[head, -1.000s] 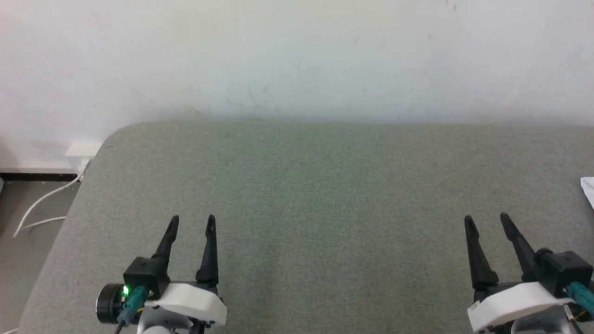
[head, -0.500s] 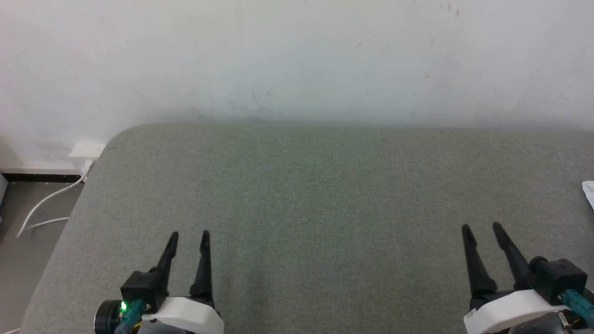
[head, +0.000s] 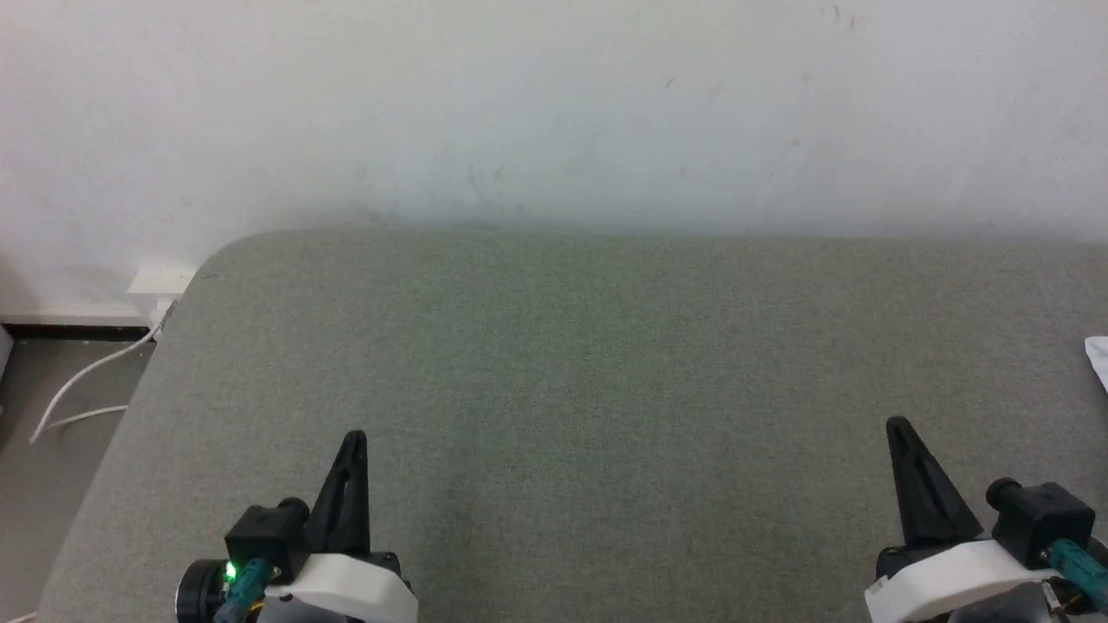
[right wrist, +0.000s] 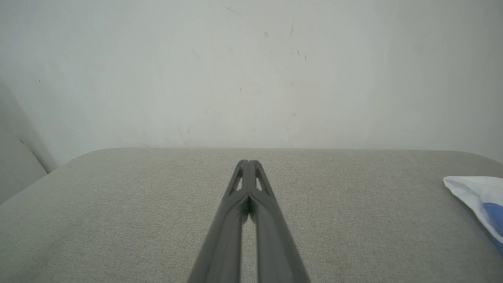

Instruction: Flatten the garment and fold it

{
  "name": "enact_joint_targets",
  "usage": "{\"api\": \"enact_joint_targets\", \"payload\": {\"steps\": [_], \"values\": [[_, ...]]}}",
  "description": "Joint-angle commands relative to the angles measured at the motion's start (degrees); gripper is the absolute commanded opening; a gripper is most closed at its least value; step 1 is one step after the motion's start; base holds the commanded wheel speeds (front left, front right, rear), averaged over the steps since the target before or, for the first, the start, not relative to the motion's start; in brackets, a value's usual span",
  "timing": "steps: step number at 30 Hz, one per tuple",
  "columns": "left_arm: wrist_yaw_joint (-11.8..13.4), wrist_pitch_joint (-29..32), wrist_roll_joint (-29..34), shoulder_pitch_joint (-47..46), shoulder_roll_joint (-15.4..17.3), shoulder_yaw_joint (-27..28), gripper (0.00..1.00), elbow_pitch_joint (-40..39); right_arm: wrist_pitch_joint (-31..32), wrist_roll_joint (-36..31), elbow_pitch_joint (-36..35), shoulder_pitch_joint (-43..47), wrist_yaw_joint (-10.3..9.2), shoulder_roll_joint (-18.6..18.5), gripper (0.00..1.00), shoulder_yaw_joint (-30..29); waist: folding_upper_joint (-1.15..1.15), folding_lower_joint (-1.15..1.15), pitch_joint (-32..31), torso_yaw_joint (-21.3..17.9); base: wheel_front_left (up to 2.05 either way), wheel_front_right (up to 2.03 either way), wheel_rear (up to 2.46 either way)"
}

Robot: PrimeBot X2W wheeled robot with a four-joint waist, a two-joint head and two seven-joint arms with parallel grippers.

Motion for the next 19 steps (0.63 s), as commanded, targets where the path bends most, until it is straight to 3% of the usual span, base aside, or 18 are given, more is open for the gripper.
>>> {"api": "enact_joint_targets", "payload": {"steps": [1, 19], "values": [[0.0, 0.2, 0.1, 0.0, 0.0, 0.0, 0.0, -0.2, 0.1, -0.1, 0.0, -0.1, 0.0, 0.0, 0.0, 0.1, 0.0, 0.0, 0.0, -0.1, 0.0, 0.0, 0.0], [0.2, 2.3, 1.4, -0.1, 0.0, 0.4, 0.0, -1.7, 1.3, -1.5, -0.3, -0.9, -0.01, 0.0, 0.0, 0.4, 0.0, 0.0, 0.5, -0.8, 0.0, 0.0, 0.0]]}}
